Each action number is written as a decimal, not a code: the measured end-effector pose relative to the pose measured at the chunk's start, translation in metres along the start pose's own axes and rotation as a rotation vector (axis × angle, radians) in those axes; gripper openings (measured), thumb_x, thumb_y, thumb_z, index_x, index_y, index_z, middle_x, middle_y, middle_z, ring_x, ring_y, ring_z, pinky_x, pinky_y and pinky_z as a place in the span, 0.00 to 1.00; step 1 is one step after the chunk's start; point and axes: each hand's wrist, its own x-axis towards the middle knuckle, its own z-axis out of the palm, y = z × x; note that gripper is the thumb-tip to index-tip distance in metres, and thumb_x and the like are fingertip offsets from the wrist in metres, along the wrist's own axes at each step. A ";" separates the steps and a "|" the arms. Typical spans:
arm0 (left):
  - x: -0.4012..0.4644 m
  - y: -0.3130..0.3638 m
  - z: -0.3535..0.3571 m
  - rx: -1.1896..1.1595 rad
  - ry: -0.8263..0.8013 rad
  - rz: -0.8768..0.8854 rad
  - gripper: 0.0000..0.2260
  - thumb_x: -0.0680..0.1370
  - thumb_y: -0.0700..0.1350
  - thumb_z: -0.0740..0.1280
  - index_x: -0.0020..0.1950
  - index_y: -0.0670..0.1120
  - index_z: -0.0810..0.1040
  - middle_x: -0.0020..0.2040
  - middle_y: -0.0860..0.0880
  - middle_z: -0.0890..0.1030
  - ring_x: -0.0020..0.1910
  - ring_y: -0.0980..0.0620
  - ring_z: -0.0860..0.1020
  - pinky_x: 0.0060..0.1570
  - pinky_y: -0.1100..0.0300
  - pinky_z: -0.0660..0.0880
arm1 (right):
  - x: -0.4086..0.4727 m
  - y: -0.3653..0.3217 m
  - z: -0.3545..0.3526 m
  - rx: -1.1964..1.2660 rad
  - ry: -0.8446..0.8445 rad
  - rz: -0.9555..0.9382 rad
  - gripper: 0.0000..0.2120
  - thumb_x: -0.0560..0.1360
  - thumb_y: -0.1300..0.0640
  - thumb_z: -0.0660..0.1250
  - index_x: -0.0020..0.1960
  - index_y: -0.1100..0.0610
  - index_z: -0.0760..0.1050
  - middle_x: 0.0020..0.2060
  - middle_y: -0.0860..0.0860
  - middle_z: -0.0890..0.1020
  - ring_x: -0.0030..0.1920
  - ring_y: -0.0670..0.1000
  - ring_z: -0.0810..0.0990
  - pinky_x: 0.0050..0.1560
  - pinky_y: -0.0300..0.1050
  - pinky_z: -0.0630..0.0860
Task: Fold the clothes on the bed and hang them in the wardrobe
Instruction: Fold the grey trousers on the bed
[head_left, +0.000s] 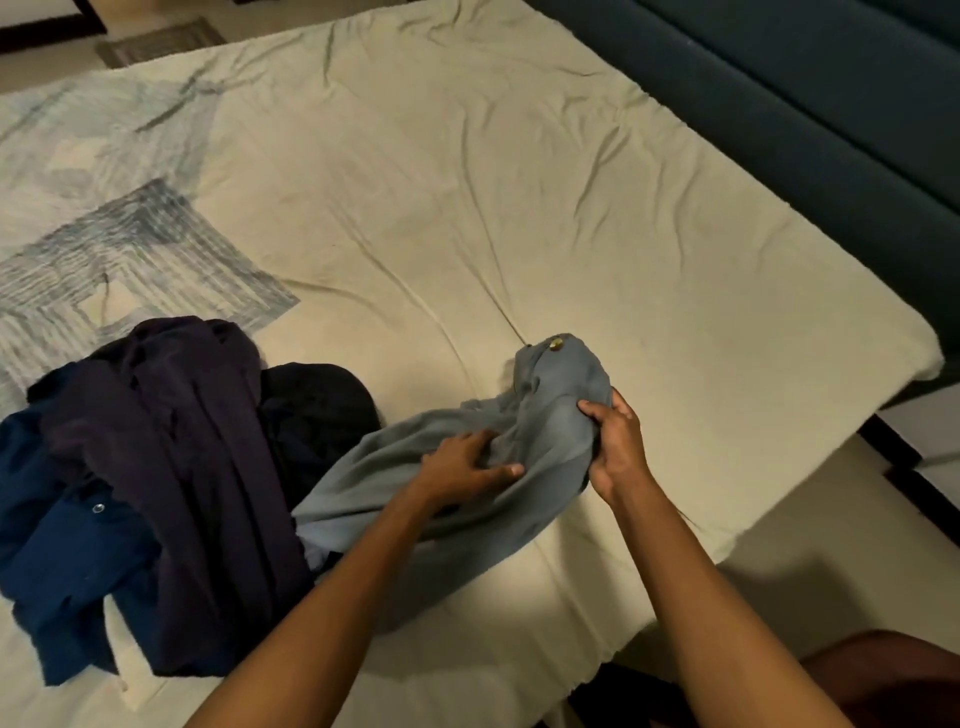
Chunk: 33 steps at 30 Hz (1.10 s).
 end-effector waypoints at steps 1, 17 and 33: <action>0.000 0.000 0.003 0.011 -0.032 -0.017 0.41 0.69 0.76 0.63 0.76 0.56 0.65 0.74 0.48 0.69 0.72 0.44 0.68 0.70 0.38 0.65 | 0.000 -0.006 -0.006 0.013 0.019 -0.007 0.19 0.73 0.73 0.62 0.60 0.59 0.78 0.55 0.57 0.84 0.51 0.57 0.84 0.48 0.47 0.82; 0.068 0.175 -0.031 -0.119 0.565 0.317 0.06 0.79 0.45 0.61 0.47 0.47 0.77 0.44 0.48 0.82 0.45 0.48 0.80 0.46 0.56 0.72 | 0.094 -0.210 -0.062 0.190 0.013 -0.467 0.19 0.78 0.67 0.63 0.68 0.58 0.72 0.60 0.56 0.82 0.56 0.54 0.83 0.56 0.49 0.80; 0.140 0.072 0.065 0.318 0.157 -0.251 0.43 0.72 0.69 0.67 0.79 0.50 0.54 0.76 0.43 0.64 0.72 0.39 0.66 0.67 0.40 0.65 | 0.156 -0.022 -0.177 -0.531 0.090 0.402 0.10 0.80 0.49 0.66 0.58 0.51 0.70 0.51 0.51 0.78 0.42 0.52 0.78 0.40 0.42 0.68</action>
